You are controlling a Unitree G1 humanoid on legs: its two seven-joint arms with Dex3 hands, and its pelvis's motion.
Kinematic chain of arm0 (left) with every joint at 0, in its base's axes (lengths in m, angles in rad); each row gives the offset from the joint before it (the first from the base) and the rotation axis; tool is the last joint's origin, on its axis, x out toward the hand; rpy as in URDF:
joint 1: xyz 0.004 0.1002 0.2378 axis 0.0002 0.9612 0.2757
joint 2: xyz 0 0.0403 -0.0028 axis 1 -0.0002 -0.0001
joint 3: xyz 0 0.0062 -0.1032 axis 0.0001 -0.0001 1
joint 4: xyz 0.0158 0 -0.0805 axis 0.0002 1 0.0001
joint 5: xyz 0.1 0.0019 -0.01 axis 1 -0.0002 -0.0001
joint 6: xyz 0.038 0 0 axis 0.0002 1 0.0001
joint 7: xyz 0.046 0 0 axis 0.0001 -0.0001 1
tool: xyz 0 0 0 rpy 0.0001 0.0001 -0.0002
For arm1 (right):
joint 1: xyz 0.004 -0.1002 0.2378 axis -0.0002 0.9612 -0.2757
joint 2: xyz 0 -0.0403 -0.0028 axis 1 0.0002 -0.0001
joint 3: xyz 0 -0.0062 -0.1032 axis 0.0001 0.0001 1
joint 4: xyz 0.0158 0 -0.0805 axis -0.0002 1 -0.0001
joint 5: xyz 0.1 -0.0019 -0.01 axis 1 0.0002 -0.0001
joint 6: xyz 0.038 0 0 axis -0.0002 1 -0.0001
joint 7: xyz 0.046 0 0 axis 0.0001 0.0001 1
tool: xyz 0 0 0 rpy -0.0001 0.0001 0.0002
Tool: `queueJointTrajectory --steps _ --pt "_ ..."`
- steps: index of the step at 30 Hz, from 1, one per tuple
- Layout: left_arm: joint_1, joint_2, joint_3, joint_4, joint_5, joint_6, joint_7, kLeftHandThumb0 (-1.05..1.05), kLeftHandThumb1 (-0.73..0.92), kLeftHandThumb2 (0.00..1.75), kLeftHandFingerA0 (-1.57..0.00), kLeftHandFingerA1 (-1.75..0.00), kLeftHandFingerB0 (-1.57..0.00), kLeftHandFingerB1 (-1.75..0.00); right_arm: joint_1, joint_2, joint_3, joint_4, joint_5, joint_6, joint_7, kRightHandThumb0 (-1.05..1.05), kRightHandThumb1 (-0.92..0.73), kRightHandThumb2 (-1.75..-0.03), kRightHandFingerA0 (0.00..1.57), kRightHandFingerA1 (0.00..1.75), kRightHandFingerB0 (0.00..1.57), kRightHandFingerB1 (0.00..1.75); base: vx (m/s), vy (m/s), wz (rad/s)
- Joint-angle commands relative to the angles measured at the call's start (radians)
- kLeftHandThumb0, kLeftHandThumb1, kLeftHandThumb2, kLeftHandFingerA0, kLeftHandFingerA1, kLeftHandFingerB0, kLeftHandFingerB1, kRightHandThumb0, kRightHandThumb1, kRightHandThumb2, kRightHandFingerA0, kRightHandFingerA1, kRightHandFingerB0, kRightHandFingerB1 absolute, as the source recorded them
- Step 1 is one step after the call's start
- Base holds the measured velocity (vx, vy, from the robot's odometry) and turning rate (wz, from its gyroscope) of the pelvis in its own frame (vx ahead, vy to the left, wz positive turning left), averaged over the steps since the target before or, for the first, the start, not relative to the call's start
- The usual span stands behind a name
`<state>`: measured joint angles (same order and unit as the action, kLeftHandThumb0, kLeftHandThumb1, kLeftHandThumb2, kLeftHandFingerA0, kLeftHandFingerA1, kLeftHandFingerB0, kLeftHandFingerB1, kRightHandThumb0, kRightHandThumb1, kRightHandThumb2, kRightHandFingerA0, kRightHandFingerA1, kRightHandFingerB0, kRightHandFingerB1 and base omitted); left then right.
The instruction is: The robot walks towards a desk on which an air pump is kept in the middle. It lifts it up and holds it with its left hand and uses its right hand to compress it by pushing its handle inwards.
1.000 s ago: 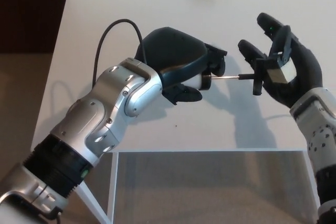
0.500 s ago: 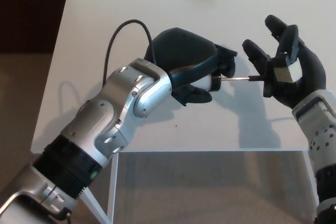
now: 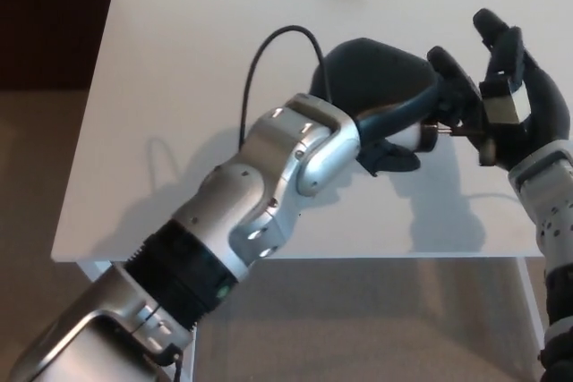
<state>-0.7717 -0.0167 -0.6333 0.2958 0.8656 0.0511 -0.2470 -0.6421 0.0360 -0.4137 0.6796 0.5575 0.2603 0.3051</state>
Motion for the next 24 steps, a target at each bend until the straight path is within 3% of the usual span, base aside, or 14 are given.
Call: queueJointTrajectory --steps 1,6,7,8,9,11,12,14,15,17,18,19,21,24 --pt "-0.054 -0.07 -0.044 0.041 0.033 0.02 0.037 -0.25 0.76 0.67 -0.81 -1.52 -0.76 -0.67 -0.032 -0.06 0.05 0.04 -0.018 0.015 0.135 -0.96 -0.83 -1.2 0.08 0.24 0.07 0.08 0.0 0.0 0.0" --pt "-0.074 -0.116 -0.045 0.069 0.022 0.042 0.036 -0.26 0.78 0.65 -0.78 -1.64 -0.7 -0.84 -0.033 -0.039 0.047 0.013 -0.002 0.035 0.058 -0.92 -0.78 -1.16 0.09 0.3 0.08 0.17 0.0 0.0 0.0" --pt "-0.084 -0.128 -0.047 0.074 0.026 0.052 0.033 -0.25 0.75 0.65 -0.77 -1.6 -0.71 -0.79 -0.027 0.001 0.038 -0.007 0.0 0.005 0.0 -0.38 -0.41 -1.05 0.01 0.48 0.0 0.47 0.0 0.0 0.0" --pt "-0.09 -0.136 -0.048 0.078 0.029 0.059 0.032 -0.25 0.75 0.65 -0.77 -1.6 -0.71 -0.79 -0.021 0.031 0.033 -0.021 0.001 -0.017 -0.044 -0.38 -0.41 -1.05 0.01 0.48 0.0 0.47 0.0 0.0 0.0" --pt "-0.089 -0.14 -0.047 0.079 0.029 0.06 0.04 -0.25 0.73 0.63 -0.78 -1.65 -0.69 -0.92 -0.016 0.046 0.04 -0.028 -0.016 -0.038 -0.071 -0.97 -0.86 -0.78 0.17 0.33 0.09 0.25 0.0 0.0 0.0" --pt "-0.087 -0.142 -0.045 0.08 0.027 0.06 0.051 -0.25 0.73 0.63 -0.78 -1.65 -0.69 -0.92 -0.012 0.052 0.051 -0.031 -0.037 -0.053 -0.085 -0.97 -0.86 -0.78 0.17 0.33 0.09 0.25 0.0 0.0 0.0" --pt "-0.081 -0.128 -0.037 0.078 0.019 0.046 0.056 -0.24 0.83 0.67 -0.79 -1.66 -0.71 -0.8 -0.013 0.03 0.045 -0.009 -0.031 -0.05 -0.048 -0.8 -0.66 -1.09 0.13 0.46 0.0 0.34 0.0 0.0 0.0" --pt "-0.077 -0.118 -0.032 0.077 0.013 0.038 0.059 -0.24 0.83 0.67 -0.79 -1.66 -0.71 -0.8 -0.013 0.015 0.039 0.006 -0.024 -0.047 -0.022 -0.8 -0.66 -1.09 0.13 0.46 0.0 0.34 0.0 0.0 0.0" --pt "-0.07 -0.094 -0.024 0.074 0.01 0.029 0.056 -0.2 0.73 0.64 -0.8 -1.61 -0.7 -0.87 -0.012 0.002 0.004 0.023 0.016 -0.022 -0.007 -0.87 -0.76 -0.64 0.26 0.34 0.22 0.28 0.0 0.0 0.0" --pt "-0.064 -0.07 -0.016 0.071 0.009 0.023 0.053 -0.2 0.73 0.64 -0.8 -1.61 -0.7 -0.87 -0.01 -0.008 -0.037 0.039 0.061 0.006 0.0 -0.87 -0.76 -0.64 0.26 0.34 0.22 0.28 0.0 0.0 0.0" --pt "-0.062 -0.049 -0.011 0.067 0.021 0.032 0.051 -0.25 0.76 0.67 -0.79 -1.54 -0.76 -0.61 -0.007 -0.012 -0.052 0.03 0.073 0.02 -0.015 -0.83 -0.79 -0.64 0.26 0.34 0.24 0.29 0.0 0.0 0.0" --pt "-0.061 -0.036 -0.009 0.063 0.029 0.039 0.05 -0.25 0.76 0.67 -0.79 -1.54 -0.76 -0.61 -0.005 -0.014 -0.057 0.022 0.075 0.026 -0.026 -0.83 -0.79 -0.64 0.26 0.34 0.24 0.29 0.0 0.0 0.0" --pt "-0.044 0.058 0.05 0.074 -0.009 0.014 0.043 -0.24 0.78 0.66 -0.8 -1.5 -0.73 -0.67 0.057 -0.041 -0.011 -0.084 0.014 0.018 -0.013 -0.82 -0.76 -1.11 0.12 0.45 0.0 0.28 0.0 0.0 0.0" --pt "-0.045 0.107 0.073 0.093 -0.027 -0.019 0.048 -0.27 0.71 0.65 -0.79 -1.51 -0.69 -0.72 0.067 -0.055 0.002 -0.11 0.0 0.023 -0.021 -0.77 -0.74 -1.11 0.07 0.43 0.02 0.29 0.0 0.0 0.0"
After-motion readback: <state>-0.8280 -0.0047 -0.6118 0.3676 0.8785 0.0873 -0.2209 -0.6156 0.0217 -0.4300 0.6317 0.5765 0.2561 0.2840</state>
